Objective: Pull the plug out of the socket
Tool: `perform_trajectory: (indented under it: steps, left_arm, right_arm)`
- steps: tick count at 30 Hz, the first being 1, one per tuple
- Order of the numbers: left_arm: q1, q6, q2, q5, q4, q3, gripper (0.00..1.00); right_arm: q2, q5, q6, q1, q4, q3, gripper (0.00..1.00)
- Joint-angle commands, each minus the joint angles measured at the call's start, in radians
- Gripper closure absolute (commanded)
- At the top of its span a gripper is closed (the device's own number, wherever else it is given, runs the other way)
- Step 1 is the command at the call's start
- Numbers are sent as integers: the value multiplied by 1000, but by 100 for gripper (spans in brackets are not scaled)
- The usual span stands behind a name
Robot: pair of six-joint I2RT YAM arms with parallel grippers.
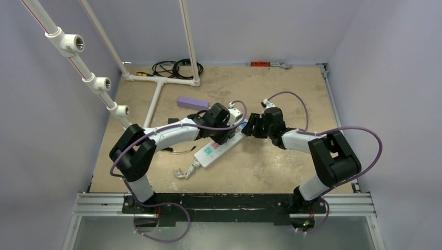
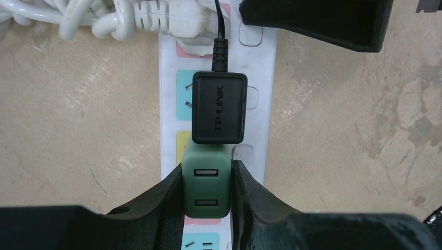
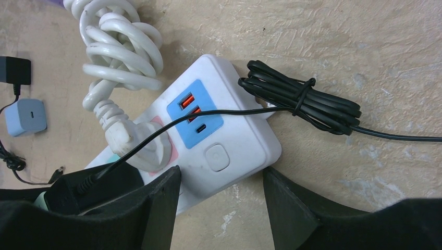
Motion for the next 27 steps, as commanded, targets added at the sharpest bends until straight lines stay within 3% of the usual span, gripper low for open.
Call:
perform_trajectory:
  steps: [1, 14, 27]
  left_arm:
    - [-30, 25, -31, -186, -34, -30, 100]
    - [-115, 60, -27, -352, -52, -33, 100]
    - [-18, 25, -37, -58, -47, -15, 100]
  right_arm:
    - [26, 6, -23, -1, -44, 12, 39]
    - [32, 4, -23, -1, -45, 14, 39]
    - [40, 8, -23, -2, -47, 17, 42]
